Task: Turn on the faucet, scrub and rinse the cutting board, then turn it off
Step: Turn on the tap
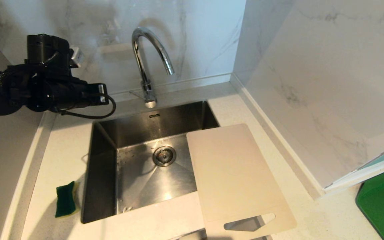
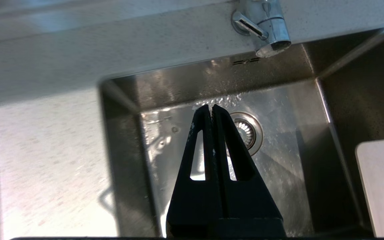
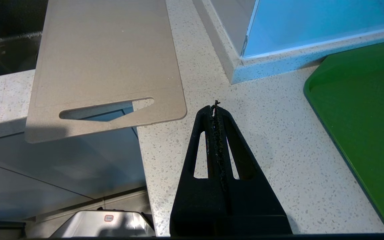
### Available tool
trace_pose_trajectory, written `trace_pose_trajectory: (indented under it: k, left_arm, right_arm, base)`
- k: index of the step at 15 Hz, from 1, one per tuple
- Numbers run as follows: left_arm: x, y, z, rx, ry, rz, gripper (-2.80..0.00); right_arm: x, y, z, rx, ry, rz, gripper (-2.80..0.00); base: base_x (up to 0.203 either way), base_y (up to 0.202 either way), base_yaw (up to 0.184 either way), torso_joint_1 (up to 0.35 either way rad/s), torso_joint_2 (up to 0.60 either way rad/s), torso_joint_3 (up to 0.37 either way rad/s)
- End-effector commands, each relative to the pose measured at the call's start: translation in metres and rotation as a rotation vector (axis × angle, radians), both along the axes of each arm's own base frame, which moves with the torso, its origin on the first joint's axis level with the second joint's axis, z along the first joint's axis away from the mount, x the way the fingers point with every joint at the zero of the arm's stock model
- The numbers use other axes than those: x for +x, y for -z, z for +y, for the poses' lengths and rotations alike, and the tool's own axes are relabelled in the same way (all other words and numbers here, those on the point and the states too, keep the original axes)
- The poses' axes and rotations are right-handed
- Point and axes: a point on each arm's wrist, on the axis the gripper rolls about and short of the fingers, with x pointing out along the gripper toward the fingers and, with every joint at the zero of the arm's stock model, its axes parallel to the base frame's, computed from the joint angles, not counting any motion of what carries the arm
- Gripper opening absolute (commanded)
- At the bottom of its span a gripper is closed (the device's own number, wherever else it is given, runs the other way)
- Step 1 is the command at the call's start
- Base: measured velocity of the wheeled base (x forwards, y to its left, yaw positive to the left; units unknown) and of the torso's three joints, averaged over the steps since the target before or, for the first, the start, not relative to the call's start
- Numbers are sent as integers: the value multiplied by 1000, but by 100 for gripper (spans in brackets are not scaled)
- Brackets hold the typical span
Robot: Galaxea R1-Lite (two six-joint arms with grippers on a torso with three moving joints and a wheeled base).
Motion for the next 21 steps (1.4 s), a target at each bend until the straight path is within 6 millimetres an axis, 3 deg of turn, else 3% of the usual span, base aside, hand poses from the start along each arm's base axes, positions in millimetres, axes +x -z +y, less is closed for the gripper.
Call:
trace_pose_trajectory:
  k: [1, 7, 16, 21]
  left_arm:
    - [28, 23, -10, 8, -1, 45, -280]
    - [44, 20, -10, -76, 56, 25, -280]
    - [91, 20, -4, -99, 16, -51, -280]
    - [95, 22, -3, -92, 31, -62, -280]
  right_arm:
    - [0, 0, 0, -1, -1, 0, -280]
    - [0, 0, 0, -2, -1, -2, -280]
    - [0, 0, 0, -2, -1, -2, -280]
    - [0, 0, 0, -8, -1, 1, -280]
  base:
    - [0, 0, 0, 0, 0, 0]
    - [0, 0, 0, 0, 0, 0]
    - [0, 0, 0, 0, 0, 0]
    - [0, 0, 0, 0, 0, 0]
